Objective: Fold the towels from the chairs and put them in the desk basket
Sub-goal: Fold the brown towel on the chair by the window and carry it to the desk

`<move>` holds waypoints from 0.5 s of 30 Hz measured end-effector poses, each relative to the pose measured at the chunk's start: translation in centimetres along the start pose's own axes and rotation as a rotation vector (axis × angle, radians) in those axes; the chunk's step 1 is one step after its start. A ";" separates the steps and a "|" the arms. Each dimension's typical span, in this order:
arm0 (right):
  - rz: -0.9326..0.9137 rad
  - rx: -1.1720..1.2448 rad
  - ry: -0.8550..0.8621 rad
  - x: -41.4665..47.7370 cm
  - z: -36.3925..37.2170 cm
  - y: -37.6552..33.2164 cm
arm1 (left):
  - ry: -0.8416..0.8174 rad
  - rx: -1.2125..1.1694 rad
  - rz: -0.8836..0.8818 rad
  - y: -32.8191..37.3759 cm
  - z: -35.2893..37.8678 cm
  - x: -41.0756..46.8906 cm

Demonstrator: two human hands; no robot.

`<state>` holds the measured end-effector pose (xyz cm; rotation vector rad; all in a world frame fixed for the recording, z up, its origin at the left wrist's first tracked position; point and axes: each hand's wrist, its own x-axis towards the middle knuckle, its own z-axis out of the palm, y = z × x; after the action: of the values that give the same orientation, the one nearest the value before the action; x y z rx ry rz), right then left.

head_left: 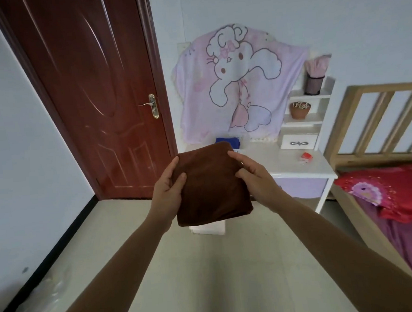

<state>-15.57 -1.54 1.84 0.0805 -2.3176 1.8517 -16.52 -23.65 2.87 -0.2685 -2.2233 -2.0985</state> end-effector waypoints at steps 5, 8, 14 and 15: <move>0.098 -0.011 0.052 11.5 0.2 2.0 | -0.211 -0.076 -0.161 -2.8 -0.7 14.1; 0.151 -0.030 0.105 18.0 -0.8 3.5 | -0.328 -0.027 -0.214 -3.7 0.4 21.9; 0.308 0.047 0.099 27.2 -4.0 8.0 | -0.466 0.013 -0.220 -7.7 4.2 33.5; 0.323 0.048 0.105 28.8 -4.5 8.9 | -0.484 0.022 -0.229 -8.5 4.8 35.4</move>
<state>-44.73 6.72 -0.92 -0.3982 -2.3229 1.9980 -52.43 -16.55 0.31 -0.6055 -2.6489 -2.3210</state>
